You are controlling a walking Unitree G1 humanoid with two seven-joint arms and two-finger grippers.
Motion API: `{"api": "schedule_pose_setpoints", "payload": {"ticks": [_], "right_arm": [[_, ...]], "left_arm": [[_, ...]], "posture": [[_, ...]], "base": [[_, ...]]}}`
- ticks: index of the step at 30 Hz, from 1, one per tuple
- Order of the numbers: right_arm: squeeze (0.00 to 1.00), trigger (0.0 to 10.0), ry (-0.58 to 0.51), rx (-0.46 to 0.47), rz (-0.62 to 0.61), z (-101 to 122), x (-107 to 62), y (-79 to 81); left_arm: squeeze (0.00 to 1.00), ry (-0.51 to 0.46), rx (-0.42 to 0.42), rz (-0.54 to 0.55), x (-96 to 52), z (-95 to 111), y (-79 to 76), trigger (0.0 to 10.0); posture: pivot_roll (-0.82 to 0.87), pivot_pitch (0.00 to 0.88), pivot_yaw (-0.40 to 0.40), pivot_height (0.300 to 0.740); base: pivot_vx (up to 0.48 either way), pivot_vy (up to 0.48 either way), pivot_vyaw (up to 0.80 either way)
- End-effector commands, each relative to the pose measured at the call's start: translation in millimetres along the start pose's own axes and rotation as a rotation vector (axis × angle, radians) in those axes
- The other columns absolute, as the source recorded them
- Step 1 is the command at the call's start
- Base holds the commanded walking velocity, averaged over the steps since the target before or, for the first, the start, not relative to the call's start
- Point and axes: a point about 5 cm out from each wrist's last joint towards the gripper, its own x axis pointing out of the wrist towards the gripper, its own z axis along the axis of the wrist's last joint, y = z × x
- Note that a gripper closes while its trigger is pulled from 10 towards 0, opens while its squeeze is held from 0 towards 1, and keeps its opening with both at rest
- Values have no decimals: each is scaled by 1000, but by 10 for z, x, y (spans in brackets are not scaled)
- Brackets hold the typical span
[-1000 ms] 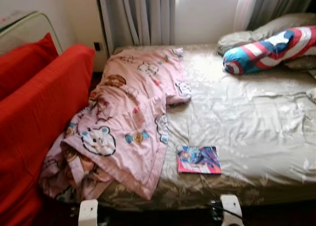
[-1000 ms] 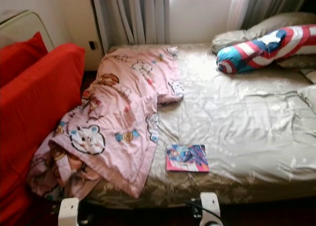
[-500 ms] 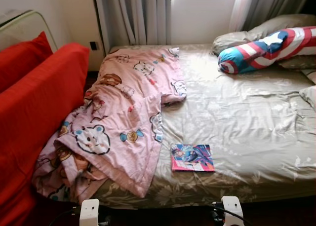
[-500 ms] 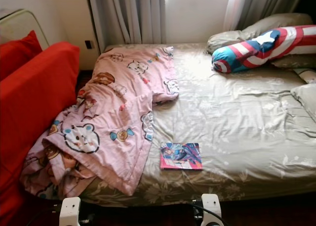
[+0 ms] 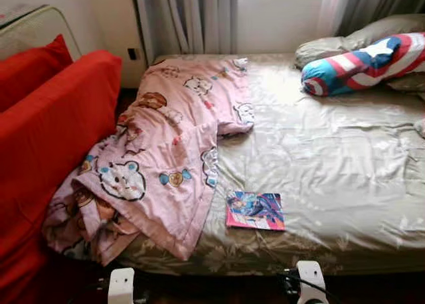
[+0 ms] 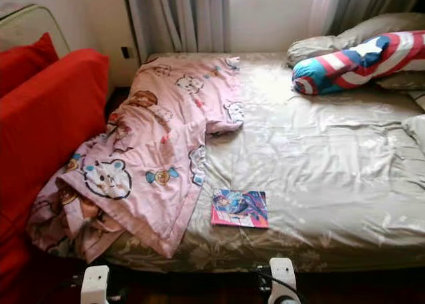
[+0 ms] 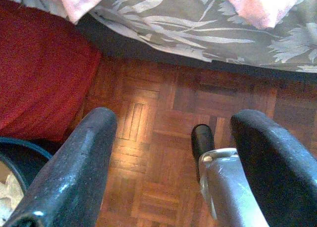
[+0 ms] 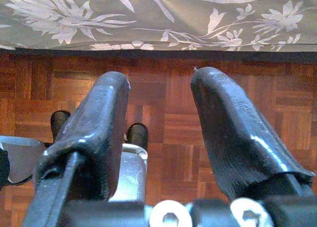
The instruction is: Clean up the room
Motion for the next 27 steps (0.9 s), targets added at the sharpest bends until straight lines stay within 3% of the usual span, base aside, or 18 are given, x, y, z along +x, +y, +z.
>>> {"api": "schedule_pose_setpoints", "payload": {"ticks": [1,7,17,27], "right_arm": [[0,10000,6,11,-1,-19,-1,18],[0,10000,10,-2,3,-41,-9,13],[0,10000,36,6,-26,-202,-95,-213],[0,10000,58,7,-37,-261,-126,-288]], "left_arm": [[0,7,-8,1,-9,-29,18,10000],[0,-3,-3,-5,-6,-12,-5,10000],[0,-9,10,-15,-5,-7,-42,10000],[0,-8,36,-26,-10,-20,-52,10000]], "posture": [[-63,40,15,740],[-63,40,16,740],[-73,26,25,740],[-72,0,40,740]], "base": [[0,0,0],[164,0,0],[270,0,0],[307,0,0]]}}
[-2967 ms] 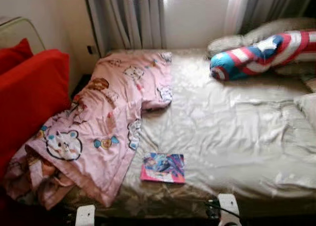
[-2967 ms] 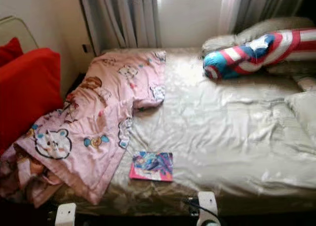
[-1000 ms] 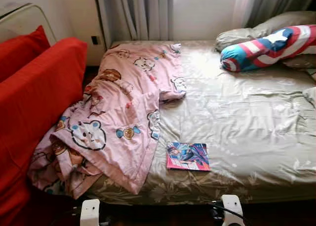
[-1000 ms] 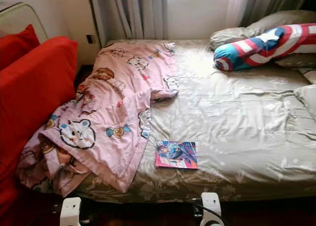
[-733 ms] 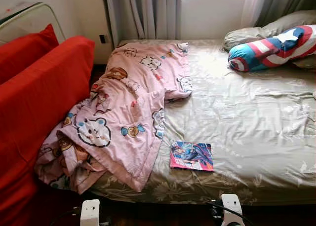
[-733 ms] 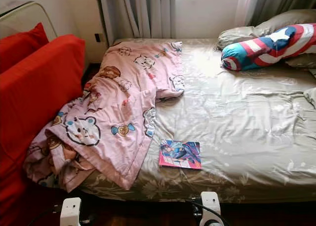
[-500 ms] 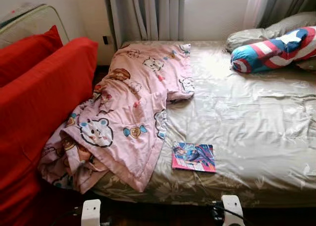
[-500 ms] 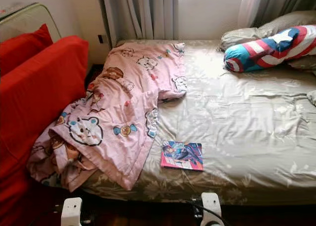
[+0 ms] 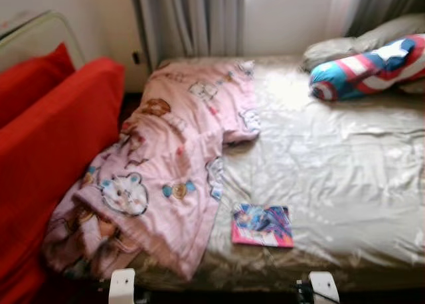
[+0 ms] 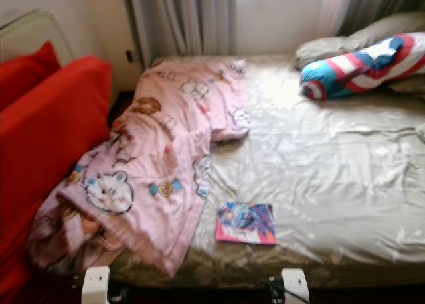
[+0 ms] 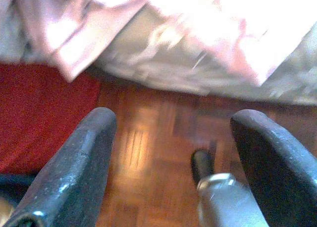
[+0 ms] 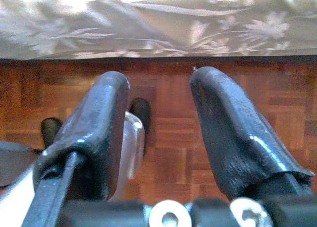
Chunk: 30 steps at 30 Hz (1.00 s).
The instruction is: Clean up the room
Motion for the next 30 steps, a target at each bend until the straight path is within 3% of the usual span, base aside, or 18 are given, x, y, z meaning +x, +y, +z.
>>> {"api": "schedule_pose_setpoints", "payload": {"ticks": [1,11,19,22,28,30], "right_arm": [[0,10000,11,12,-11,-31,-12,-34],[0,10000,6,8,-7,-52,-25,-53],[0,10000,-63,-21,25,225,79,199],[0,10000,-130,-21,36,388,103,242],[0,10000,-362,-43,75,804,83,246],[0,10000,-391,-56,79,851,75,248]], "left_arm": [[0,15,25,-13,-20,-66,-4,10000],[0,11,24,-11,-21,-64,1,10000],[0,-35,-27,-3,-9,18,64,10000],[0,-121,-63,-15,16,188,57,10000],[0,-381,-98,-77,14,656,-64,10000],[0,-410,-102,-87,6,699,-85,10000]], "posture": [[-72,0,40,740],[-76,0,39,740],[-87,0,42,740],[-90,0,41,740],[-97,0,31,740],[-99,0,28,740]], "base": [[315,0,0],[120,0,0],[0,0,0],[0,0,0],[0,0,0],[0,0,0]]}}
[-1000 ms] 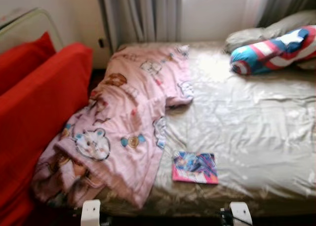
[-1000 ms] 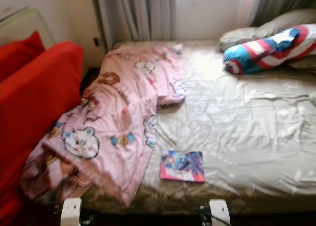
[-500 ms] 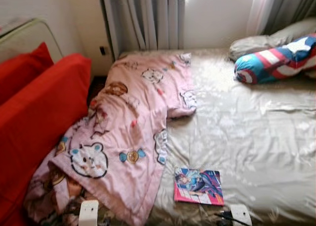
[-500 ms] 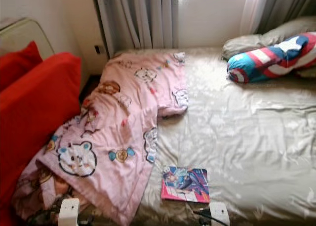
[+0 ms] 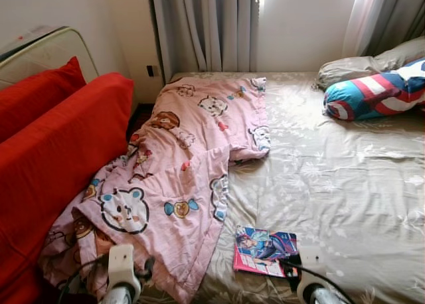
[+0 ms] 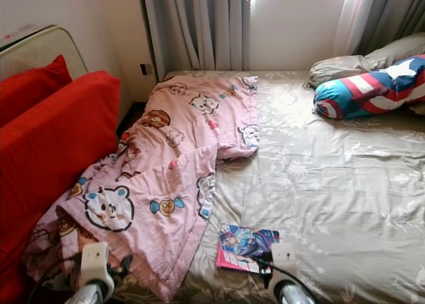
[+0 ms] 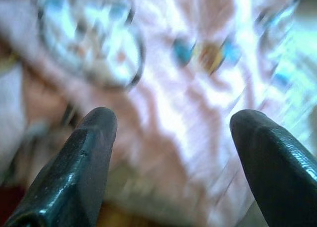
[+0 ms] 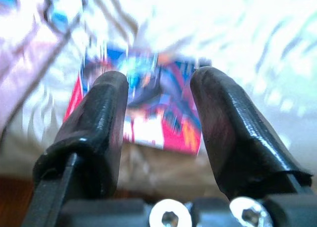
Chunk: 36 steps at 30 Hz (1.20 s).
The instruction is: Clean up the room
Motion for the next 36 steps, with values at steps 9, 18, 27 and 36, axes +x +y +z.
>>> {"api": "schedule_pose_setpoints", "payload": {"ticks": [9,18,27,36], "right_arm": [[0,10000,-319,-46,0,496,2,-79],[0,10000,-343,-46,-35,502,-4,17],[0,10000,-364,-34,-33,580,17,75],[0,10000,-405,-17,-28,693,45,103]], "left_arm": [[0,-219,-24,-61,-67,226,-179,10000],[0,-309,-25,-67,-114,382,-196,10000],[0,-353,-36,-87,-52,579,-268,10000],[0,-383,-37,-97,11,738,-292,10000]], "posture": [[-96,0,0,740],[-92,0,1,735],[-89,0,3,675],[-93,8,0,665]], "base": [[0,0,0],[0,0,0],[0,0,0],[0,0,0]]}}
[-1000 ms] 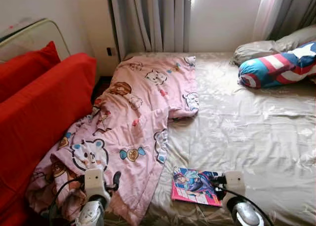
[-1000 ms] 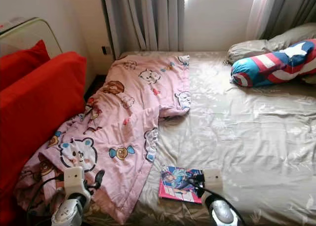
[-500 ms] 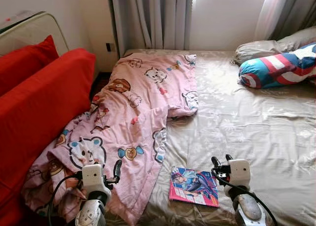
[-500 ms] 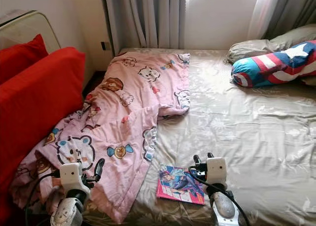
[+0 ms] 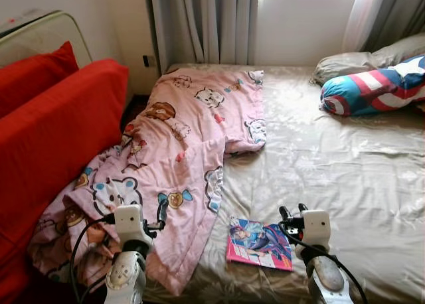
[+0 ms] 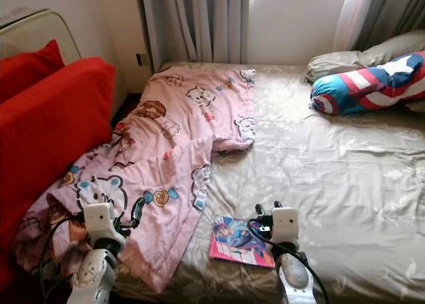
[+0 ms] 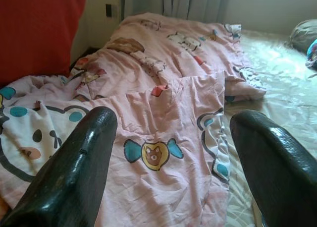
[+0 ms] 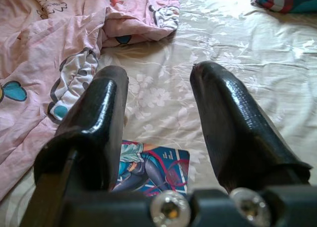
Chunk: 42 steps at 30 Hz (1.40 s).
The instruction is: Clean up the room
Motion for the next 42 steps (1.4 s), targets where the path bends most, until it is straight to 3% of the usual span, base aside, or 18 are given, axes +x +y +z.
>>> {"api": "schedule_pose_setpoints", "payload": {"ticks": [1,20,28,42], "right_arm": [[0,10000,-25,5,-2,64,37,6],[0,10000,12,19,34,56,77,74],[0,10000,62,24,70,4,89,149],[0,10000,42,25,86,19,80,154]], "left_arm": [[0,-4,-3,2,31,34,6,10000],[0,18,-2,17,-32,75,25,10000],[0,17,-1,1,-30,87,-16,10000],[0,44,-4,-11,-66,60,-59,10000]], "posture": [[-93,8,0,665],[-79,88,-5,645],[-77,94,-7,640],[-76,90,-8,630]], "base": [[0,0,0],[0,0,0],[0,0,0],[0,0,0]]}}
